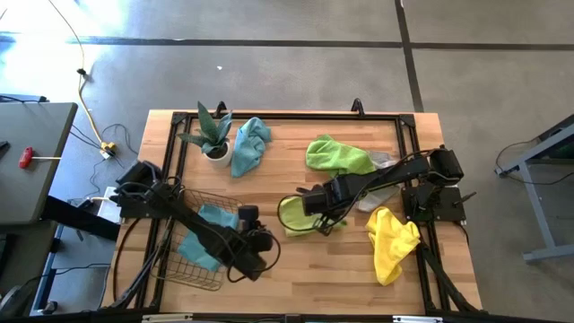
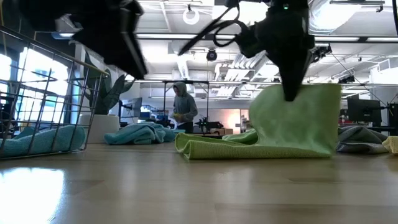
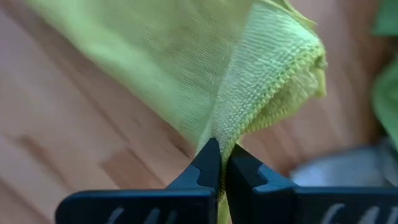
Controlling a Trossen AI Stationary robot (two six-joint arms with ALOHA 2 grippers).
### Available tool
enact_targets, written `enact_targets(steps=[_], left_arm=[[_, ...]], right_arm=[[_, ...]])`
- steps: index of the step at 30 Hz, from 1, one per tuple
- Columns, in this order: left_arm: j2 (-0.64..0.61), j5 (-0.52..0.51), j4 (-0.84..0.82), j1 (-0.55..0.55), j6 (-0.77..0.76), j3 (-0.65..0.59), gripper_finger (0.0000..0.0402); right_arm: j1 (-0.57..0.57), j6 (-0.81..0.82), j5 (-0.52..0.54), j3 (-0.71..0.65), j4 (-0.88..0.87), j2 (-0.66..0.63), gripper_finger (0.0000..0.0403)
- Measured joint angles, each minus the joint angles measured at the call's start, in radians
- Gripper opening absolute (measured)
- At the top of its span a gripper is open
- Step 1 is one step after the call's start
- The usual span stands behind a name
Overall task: Fold microfiber towels
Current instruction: Fold the light green microfiber towel
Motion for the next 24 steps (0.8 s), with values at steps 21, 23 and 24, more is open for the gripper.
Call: enact_targets(steps=[21, 23, 24], left_arm=[[0.033, 0.124, 0.195, 0.112, 0.171, -0.001, 0.0113], [0.033, 0.132, 0.191, 0.109, 0.171, -0.001, 0.0113], [0.033, 0.140, 0.189, 0.108, 0.170, -0.001, 0.0113]], right_arm=[[0.007, 0.164, 0.105, 0.000, -0.171, -0.170, 0.0000], [0.007, 0.123, 0.098, 0.000, -0.100, -0.147, 0.0000], [0.007, 0.106, 0.098, 0.000, -0.073, -0.135, 0.0000]])
